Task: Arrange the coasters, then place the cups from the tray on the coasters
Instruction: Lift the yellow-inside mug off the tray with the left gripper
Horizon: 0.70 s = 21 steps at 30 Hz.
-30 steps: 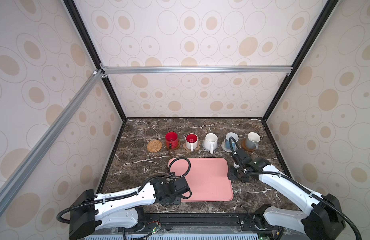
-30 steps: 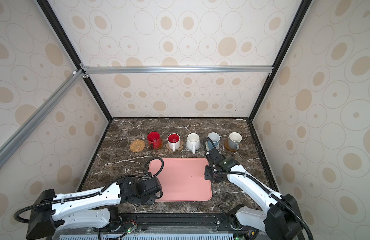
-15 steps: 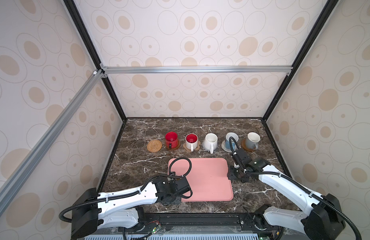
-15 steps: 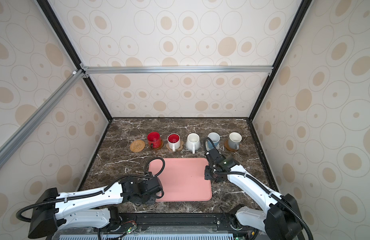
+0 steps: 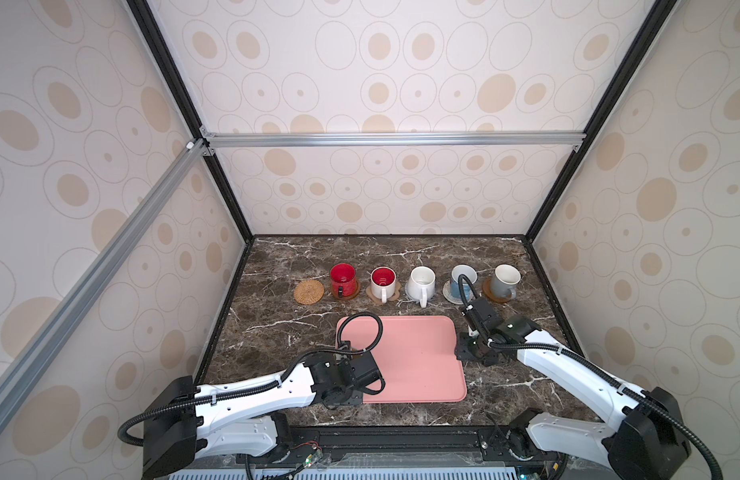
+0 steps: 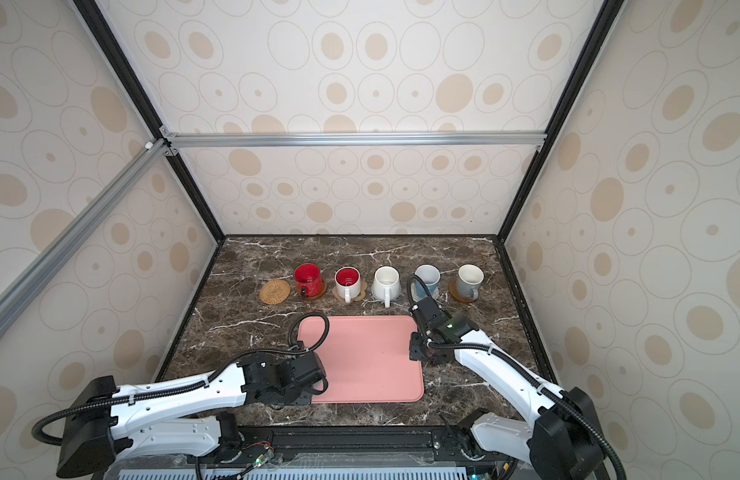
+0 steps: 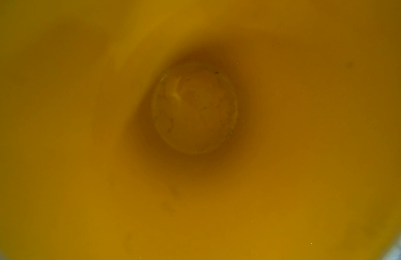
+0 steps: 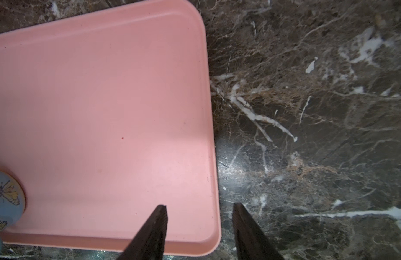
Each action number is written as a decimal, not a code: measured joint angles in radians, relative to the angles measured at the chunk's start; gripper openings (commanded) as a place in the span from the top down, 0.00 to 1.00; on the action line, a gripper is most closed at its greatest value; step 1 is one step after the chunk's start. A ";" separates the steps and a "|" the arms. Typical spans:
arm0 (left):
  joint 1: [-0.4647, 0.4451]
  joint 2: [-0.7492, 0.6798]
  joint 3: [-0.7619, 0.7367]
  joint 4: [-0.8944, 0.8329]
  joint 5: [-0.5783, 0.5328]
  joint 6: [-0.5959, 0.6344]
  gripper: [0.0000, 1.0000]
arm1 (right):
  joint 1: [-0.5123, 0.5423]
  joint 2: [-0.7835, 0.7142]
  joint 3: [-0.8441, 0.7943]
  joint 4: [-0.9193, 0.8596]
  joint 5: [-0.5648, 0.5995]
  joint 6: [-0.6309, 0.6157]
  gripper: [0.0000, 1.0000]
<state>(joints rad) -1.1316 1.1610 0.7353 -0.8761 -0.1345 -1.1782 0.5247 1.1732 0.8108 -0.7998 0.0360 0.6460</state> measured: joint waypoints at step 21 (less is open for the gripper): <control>0.020 -0.035 -0.006 0.048 -0.076 -0.005 0.94 | 0.000 -0.006 -0.003 -0.001 0.000 0.003 0.49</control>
<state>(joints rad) -1.1114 1.1255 0.7296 -0.8276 -0.2100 -1.1828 0.5247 1.1671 0.8074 -0.8005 0.0360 0.6495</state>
